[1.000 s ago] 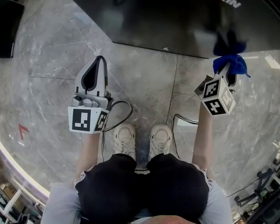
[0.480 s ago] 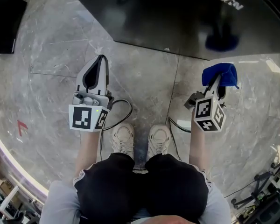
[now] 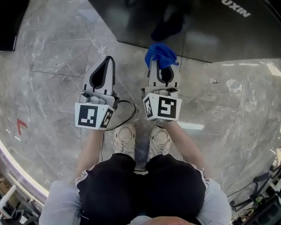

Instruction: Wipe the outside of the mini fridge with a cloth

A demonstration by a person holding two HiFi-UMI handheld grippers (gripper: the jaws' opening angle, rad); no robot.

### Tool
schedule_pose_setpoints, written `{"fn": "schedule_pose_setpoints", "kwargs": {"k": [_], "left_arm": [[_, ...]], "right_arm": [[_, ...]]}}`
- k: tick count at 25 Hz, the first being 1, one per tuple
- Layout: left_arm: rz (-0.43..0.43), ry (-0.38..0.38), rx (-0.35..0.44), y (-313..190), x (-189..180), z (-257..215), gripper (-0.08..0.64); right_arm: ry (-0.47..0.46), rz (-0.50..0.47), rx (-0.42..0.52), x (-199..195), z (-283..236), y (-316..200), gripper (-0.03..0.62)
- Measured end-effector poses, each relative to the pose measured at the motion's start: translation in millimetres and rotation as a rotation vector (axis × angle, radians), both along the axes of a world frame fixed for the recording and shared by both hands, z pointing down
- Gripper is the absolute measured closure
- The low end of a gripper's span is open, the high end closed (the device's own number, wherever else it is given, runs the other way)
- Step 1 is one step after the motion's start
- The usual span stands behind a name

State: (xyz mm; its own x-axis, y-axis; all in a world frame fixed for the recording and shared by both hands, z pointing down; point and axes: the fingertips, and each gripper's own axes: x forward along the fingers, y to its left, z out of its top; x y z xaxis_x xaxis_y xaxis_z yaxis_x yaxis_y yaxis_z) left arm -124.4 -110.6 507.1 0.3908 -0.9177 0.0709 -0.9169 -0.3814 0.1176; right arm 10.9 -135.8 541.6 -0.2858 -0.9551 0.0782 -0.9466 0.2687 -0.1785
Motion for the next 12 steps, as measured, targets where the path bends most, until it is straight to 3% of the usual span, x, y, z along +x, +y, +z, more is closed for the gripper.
{"fn": "schedule_pose_setpoints", "kwargs": {"k": [4,8,12], "left_arm": [[-0.033,0.005,-0.002,-1,-13,2,0.555],[-0.054,0.012,-0.004,-4,-24,5,0.555],[-0.064,0.012,-0.011,-7,-33,10,0.555]], "right_arm": [[0.096,-0.160,0.117,-63,-4,-6,0.517],[0.211,-0.256,0.094,-104,20,-14,0.517],[0.256,-0.309,0.109,-139,34,-28,0.517]]}}
